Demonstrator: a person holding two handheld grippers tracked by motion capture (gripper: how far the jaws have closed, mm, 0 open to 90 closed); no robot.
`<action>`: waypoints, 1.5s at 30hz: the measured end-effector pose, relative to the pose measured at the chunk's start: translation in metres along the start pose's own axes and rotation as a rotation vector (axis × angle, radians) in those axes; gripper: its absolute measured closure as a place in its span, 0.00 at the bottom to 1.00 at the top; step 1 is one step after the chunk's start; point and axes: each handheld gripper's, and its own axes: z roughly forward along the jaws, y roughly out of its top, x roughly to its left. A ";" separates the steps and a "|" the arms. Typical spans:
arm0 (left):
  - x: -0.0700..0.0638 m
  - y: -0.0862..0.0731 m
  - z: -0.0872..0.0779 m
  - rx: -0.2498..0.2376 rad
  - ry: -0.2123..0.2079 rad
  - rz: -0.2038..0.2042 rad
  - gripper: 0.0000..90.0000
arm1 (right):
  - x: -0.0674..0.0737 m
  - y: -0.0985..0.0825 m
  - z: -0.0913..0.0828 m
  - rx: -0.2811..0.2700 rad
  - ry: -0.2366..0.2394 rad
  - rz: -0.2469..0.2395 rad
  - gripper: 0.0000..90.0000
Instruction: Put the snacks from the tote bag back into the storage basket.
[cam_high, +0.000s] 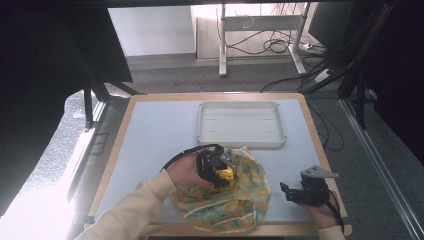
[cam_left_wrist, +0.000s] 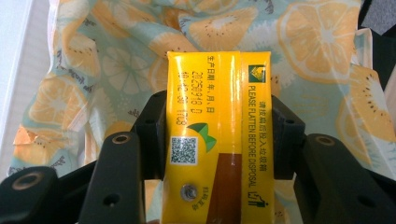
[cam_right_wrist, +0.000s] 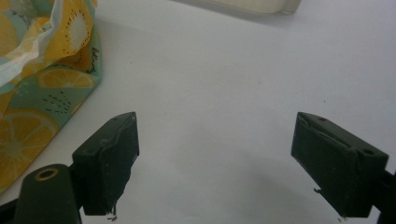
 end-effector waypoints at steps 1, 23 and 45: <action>0.000 0.000 0.000 -0.001 -0.004 0.005 0.57 | 0.000 0.000 0.000 0.000 0.000 0.000 0.17; 0.006 0.003 -0.012 -0.027 -0.006 0.003 0.58 | -0.001 0.001 -0.001 -0.007 0.001 0.000 0.17; 0.014 0.014 -0.039 -0.039 0.000 -0.008 0.58 | -0.001 0.001 -0.001 -0.006 0.007 0.008 0.17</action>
